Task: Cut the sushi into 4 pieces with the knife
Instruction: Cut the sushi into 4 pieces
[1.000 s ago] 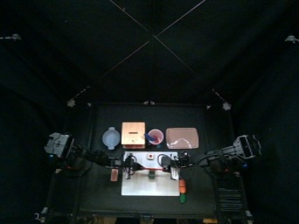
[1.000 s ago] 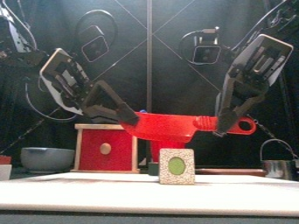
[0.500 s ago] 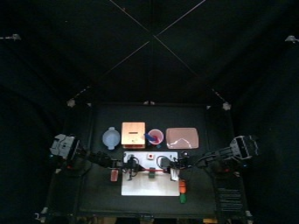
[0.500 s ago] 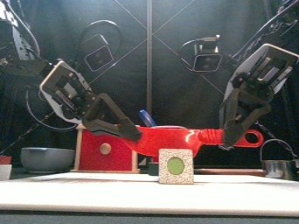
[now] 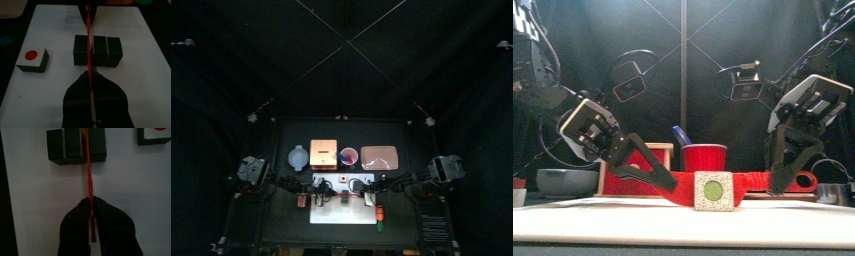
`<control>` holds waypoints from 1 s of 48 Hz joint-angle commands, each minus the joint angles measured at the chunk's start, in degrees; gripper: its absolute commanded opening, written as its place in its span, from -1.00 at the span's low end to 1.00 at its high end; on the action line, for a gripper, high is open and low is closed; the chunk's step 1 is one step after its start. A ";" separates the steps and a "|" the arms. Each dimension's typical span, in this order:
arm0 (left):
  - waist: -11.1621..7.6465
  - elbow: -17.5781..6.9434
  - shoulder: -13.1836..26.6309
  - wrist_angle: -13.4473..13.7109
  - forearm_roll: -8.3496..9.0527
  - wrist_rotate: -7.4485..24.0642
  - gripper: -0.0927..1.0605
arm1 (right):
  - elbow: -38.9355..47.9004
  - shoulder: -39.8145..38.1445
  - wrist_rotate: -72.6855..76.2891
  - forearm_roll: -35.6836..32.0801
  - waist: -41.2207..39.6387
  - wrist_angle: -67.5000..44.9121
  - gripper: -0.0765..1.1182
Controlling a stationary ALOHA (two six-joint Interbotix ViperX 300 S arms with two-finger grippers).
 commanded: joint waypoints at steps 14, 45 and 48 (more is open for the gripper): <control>7.03 0.26 -2.02 3.78 1.32 0.44 -0.67 | 0.26 -2.64 -0.09 -3.60 -4.75 0.79 -0.72; 2.46 1.67 -14.94 6.06 11.16 0.26 -0.67 | -1.85 -11.07 0.00 0.79 3.16 4.04 -0.72; 1.67 1.67 -14.85 6.06 11.16 0.26 -0.67 | -1.85 -10.72 0.00 1.58 3.87 3.87 -0.72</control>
